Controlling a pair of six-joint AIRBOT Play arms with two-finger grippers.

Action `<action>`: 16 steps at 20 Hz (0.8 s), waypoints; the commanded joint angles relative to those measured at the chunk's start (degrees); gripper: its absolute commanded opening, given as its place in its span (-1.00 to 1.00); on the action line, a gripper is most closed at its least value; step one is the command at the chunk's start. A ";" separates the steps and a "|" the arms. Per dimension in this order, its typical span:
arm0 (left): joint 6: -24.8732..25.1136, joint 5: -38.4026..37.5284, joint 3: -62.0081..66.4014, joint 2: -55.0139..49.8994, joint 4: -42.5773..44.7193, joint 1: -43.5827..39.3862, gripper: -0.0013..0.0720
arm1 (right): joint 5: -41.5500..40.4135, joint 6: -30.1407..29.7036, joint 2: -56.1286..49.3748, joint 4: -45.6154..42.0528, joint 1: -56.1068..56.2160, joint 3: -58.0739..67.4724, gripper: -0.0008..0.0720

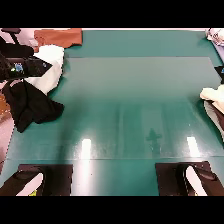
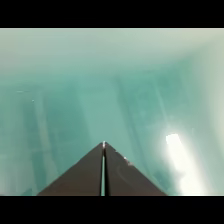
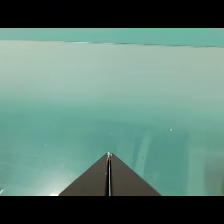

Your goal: Fold the shirts.

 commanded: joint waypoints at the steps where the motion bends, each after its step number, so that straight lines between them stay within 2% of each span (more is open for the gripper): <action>1: -0.04 0.79 0.02 0.04 -4.35 0.04 -0.89 | -0.15 0.00 -0.02 0.00 0.02 0.00 -0.92; 3: -0.02 0.63 0.02 0.04 -5.22 0.04 -0.89 | -0.68 0.31 -0.50 0.11 0.02 0.00 -0.92; 7: -0.09 -0.13 0.02 0.04 -5.88 0.02 -0.89 | 1.42 6.25 -3.93 0.07 0.04 0.00 -0.92; 10: 0.04 1.20 0.02 -0.02 -5.22 0.04 -0.89 | 5.09 6.67 -7.76 2.82 0.11 0.00 -0.92; 12: -0.96 0.92 0.09 -0.07 2.73 0.04 -0.89 | 5.16 6.64 -10.38 5.01 1.60 0.00 -0.92; 15: -18.47 -3.54 0.07 -0.09 28.50 0.04 -0.88 | 5.38 6.58 -14.21 5.49 6.45 0.00 -0.92; 16: -22.21 -5.88 0.07 -0.09 35.98 0.04 -0.61 | 5.31 6.51 -15.30 5.51 8.02 0.00 -0.92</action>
